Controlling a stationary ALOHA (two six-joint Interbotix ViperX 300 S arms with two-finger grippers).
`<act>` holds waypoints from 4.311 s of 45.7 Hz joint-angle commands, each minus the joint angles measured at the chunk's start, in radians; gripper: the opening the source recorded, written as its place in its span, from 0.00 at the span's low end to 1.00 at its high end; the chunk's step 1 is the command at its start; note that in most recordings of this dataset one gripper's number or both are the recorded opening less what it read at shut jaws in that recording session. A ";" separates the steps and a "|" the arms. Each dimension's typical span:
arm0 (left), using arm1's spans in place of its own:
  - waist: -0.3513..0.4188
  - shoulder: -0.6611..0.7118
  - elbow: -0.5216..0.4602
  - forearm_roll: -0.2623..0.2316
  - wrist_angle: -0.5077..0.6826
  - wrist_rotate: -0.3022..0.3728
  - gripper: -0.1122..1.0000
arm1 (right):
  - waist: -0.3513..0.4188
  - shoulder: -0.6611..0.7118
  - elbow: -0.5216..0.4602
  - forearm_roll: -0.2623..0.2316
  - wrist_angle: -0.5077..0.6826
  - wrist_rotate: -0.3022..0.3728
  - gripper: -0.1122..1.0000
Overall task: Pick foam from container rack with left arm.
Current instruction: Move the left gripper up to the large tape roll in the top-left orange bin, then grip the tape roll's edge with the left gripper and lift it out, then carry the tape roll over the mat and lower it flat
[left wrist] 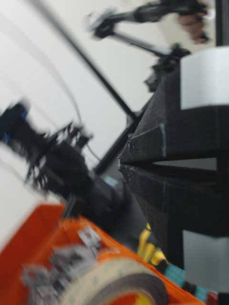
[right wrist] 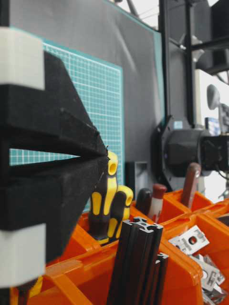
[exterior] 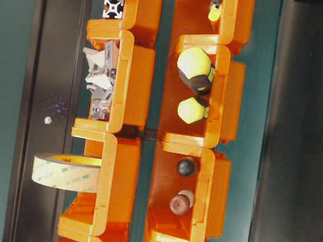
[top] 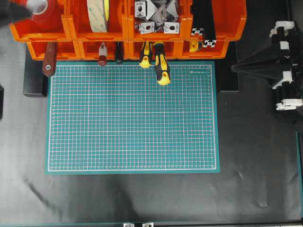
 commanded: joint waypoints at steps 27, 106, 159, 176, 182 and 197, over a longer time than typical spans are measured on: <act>0.120 0.183 -0.164 0.003 0.141 -0.201 0.36 | 0.025 0.000 -0.032 0.003 -0.017 -0.003 0.09; 0.121 0.342 -0.238 0.003 0.054 -0.221 0.38 | 0.044 -0.025 -0.034 0.003 -0.015 -0.002 0.09; -0.425 0.588 -0.247 0.012 0.353 0.687 0.35 | 0.046 -0.098 -0.063 0.020 0.003 0.003 0.10; -0.423 0.641 -0.192 0.017 0.414 0.742 0.35 | 0.046 -0.140 -0.083 0.025 0.032 0.086 0.09; -0.422 0.640 -0.186 0.017 0.414 0.744 0.35 | 0.046 -0.140 -0.084 0.025 0.041 0.089 0.10; -0.394 0.641 -0.186 0.017 0.420 0.742 0.35 | 0.046 -0.143 -0.086 0.025 0.041 0.087 0.09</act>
